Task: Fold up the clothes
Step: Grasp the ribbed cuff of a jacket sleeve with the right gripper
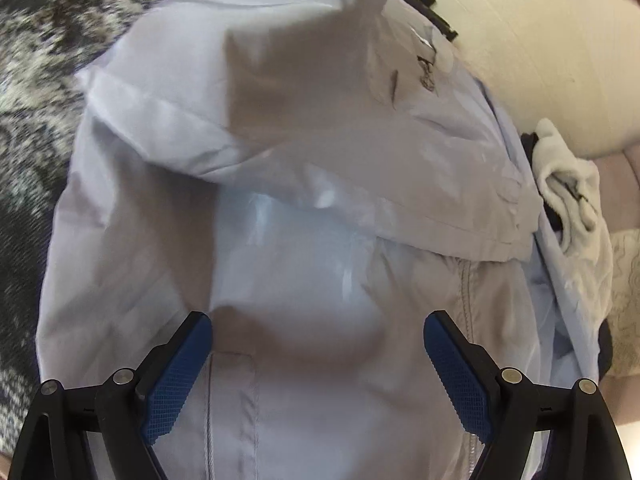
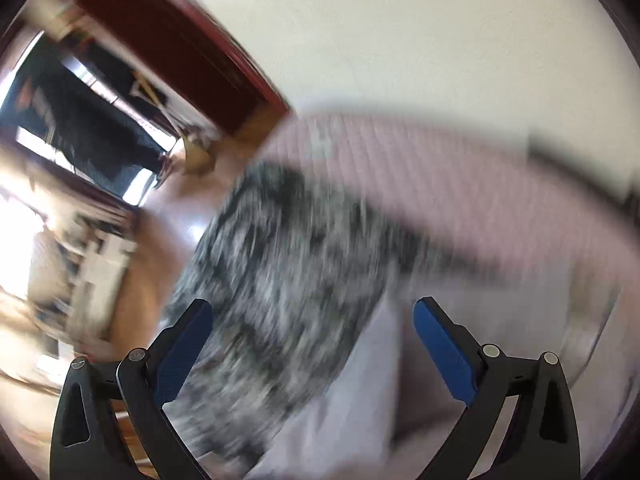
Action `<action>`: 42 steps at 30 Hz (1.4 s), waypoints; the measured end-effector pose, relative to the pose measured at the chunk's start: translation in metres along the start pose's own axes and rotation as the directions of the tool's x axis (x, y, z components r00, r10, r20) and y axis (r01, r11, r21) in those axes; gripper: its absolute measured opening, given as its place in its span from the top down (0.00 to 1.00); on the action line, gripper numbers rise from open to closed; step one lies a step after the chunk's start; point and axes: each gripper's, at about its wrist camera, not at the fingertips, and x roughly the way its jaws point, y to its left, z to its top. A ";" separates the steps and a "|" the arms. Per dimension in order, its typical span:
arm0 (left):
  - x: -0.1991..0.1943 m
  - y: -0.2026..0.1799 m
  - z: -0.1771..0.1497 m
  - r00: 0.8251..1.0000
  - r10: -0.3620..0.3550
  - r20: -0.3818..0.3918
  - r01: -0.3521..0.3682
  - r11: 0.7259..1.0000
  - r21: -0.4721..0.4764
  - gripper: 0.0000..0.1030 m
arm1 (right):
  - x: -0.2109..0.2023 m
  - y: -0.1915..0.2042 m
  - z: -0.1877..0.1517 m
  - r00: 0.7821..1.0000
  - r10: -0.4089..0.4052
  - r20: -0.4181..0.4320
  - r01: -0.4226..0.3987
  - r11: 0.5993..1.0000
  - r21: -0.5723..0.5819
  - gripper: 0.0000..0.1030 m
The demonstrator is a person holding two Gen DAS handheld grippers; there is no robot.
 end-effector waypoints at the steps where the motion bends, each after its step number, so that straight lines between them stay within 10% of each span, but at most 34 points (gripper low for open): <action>1: -0.003 0.001 -0.001 1.000 -0.007 0.005 0.008 1.000 -0.015 0.13 | 0.008 -0.002 -0.009 0.998 0.038 -0.051 -0.037 0.999 0.029 0.01; 8: -0.068 0.028 0.009 0.985 -0.026 0.172 0.042 0.995 -0.087 0.13 | 0.020 0.018 -0.143 0.941 0.260 -0.216 -0.298 0.939 -0.171 0.03; 10: -0.078 0.041 0.015 0.979 -0.007 0.204 0.035 0.990 -0.135 0.13 | 0.037 -0.027 -0.168 0.965 0.172 -0.197 -0.189 0.980 -0.068 0.04; 13: -0.076 0.059 0.021 0.981 -0.024 0.195 0.066 0.974 -0.216 0.13 | 0.053 -0.096 -0.170 0.972 -0.224 -0.069 0.217 0.971 -0.103 0.28; 16: -0.066 0.069 0.019 0.985 -0.025 0.169 0.071 0.959 -0.273 0.13 | 0.024 -0.116 -0.146 0.863 -0.481 0.155 0.496 0.864 -0.083 0.26; 19: -0.062 0.070 0.017 0.987 -0.037 0.154 0.080 0.956 -0.282 0.13 | -0.004 -0.120 -0.161 0.921 -0.339 0.190 0.354 0.934 -0.050 0.28; 25: -0.072 0.059 0.016 0.982 -0.046 0.184 0.086 0.972 -0.220 0.13 | -0.061 -0.154 -0.286 0.940 -0.237 0.244 0.204 0.967 0.154 0.27; 28: -0.069 0.053 0.016 0.983 -0.024 0.185 0.059 0.981 -0.186 0.13 | -0.083 -0.216 -0.357 0.952 -0.139 0.274 0.011 0.906 0.423 0.27; 30: -0.060 0.053 0.014 0.985 0.021 0.171 0.011 0.983 -0.183 0.13 | -0.105 -0.261 -0.407 0.937 -0.096 0.336 -0.118 0.818 0.563 0.45; 33: -0.041 0.057 0.012 0.990 0.062 0.130 -0.035 0.978 -0.204 0.13 | -0.152 -0.291 -0.426 0.920 -0.242 0.307 -0.004 0.780 0.626 0.52; 35: -0.029 0.058 0.015 0.990 0.082 0.113 -0.057 0.976 -0.210 0.13 | -0.190 -0.302 -0.418 0.860 -0.457 0.229 0.232 0.749 0.621 0.44; 37: -0.026 0.051 0.014 0.986 0.111 0.120 -0.088 0.979 -0.187 0.13 | -0.232 -0.312 -0.393 0.647 -0.754 0.115 0.594 0.593 0.544 0.43; 39: -0.024 0.043 0.011 0.981 0.146 0.128 -0.125 0.980 -0.158 0.13 | -0.266 -0.324 -0.371 0.428 -0.899 0.094 0.781 0.420 0.462 0.43; 40: -0.022 0.040 0.010 0.979 0.158 0.130 -0.138 0.979 -0.150 0.13 | -0.281 -0.339 -0.369 0.465 -0.883 0.063 0.748 0.430 0.505 0.36; 42: -0.022 0.038 0.009 0.977 0.165 0.132 -0.146 0.979 -0.144 0.13 | -0.308 -0.372 -0.388 0.689 -0.716 0.110 0.404 0.505 0.763 0.31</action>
